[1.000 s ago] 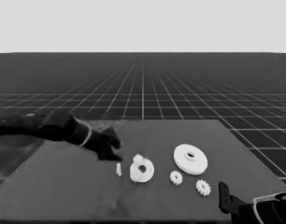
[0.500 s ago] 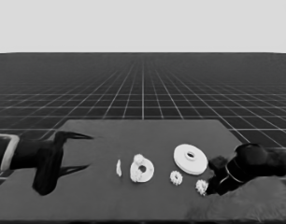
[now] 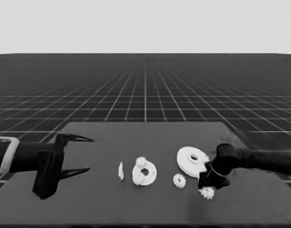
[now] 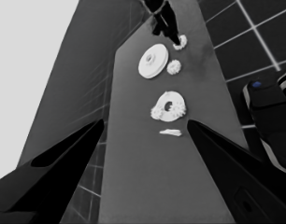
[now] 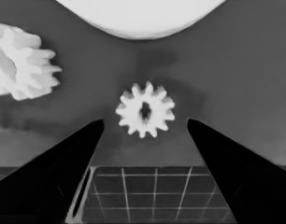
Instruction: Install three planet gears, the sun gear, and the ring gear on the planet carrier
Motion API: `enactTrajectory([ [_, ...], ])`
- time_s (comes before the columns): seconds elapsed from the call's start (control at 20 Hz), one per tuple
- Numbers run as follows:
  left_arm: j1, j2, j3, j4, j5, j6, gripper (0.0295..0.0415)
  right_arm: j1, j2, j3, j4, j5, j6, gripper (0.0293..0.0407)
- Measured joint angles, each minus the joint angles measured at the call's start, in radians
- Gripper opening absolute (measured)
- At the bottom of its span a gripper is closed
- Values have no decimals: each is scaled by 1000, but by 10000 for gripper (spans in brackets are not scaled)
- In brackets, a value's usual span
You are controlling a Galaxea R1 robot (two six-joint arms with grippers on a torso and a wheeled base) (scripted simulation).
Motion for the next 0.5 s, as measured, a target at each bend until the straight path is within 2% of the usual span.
enactTrajectory([
  [0.15,0,0,0,0,0,0,385,-64,25,-54,-52,36,-15,385],
  [0.4,0,0,0,0,0,0,385,-77,31,-68,-64,45,-19,385],
  [0.5,0,0,0,0,0,0,385,-77,32,-69,-64,45,-19,314],
])
